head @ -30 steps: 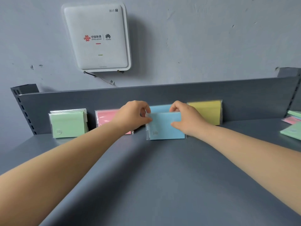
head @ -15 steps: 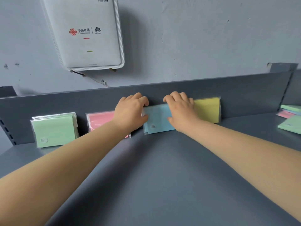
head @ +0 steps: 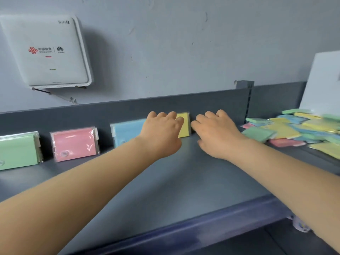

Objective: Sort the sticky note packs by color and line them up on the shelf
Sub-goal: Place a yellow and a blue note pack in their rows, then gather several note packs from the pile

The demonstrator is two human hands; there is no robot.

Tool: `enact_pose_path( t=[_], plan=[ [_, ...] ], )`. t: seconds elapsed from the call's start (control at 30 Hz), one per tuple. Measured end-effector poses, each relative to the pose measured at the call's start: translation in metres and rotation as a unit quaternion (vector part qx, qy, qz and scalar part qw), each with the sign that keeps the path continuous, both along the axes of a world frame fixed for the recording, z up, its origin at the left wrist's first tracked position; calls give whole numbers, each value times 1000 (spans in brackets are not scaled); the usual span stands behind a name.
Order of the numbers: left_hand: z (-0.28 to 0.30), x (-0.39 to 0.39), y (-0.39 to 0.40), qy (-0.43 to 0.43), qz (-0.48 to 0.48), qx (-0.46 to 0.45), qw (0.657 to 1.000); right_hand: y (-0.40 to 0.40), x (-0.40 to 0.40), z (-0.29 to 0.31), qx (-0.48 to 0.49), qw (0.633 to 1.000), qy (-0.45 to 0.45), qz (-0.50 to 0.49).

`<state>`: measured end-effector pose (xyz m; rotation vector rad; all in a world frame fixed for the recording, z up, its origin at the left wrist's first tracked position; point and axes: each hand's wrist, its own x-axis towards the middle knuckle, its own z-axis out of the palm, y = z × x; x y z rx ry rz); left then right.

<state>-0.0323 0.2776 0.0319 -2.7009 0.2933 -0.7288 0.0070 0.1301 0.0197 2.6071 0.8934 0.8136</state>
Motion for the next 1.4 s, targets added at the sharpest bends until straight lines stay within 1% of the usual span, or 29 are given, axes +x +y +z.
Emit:
enact_pose_path(
  t=[0.23,0.43,0.57,0.73,0.87,1.07,1.17,1.33,1.4],
  plan=[
    [-8,-6,-129,10,-79,-20,997,-133,-35,1,13,996,39,-73],
    [-18,-10,-220,18,-123,-19,992,-228,-61,-1,33,990,58,-126],
    [-22,-10,-264,44,-142,-19,989,-276,-73,-5,48,983,69,-165],
    [-22,7,-299,58,-157,-34,985,-321,-73,-10,63,975,78,-199],
    [-23,28,-324,71,-172,-52,981,-350,-65,-14,99,967,90,-218],
    [-21,75,-361,68,-192,-49,978,-389,-37,-19,171,956,80,-226],
    [-18,102,-379,79,-201,-53,975,-408,-12,-20,219,944,100,-226],
    [-12,141,-400,100,-221,-66,968,-432,34,-12,268,931,131,-210],
    [-11,157,-407,116,-224,-68,965,-440,56,-6,284,924,161,-197]
  ],
)
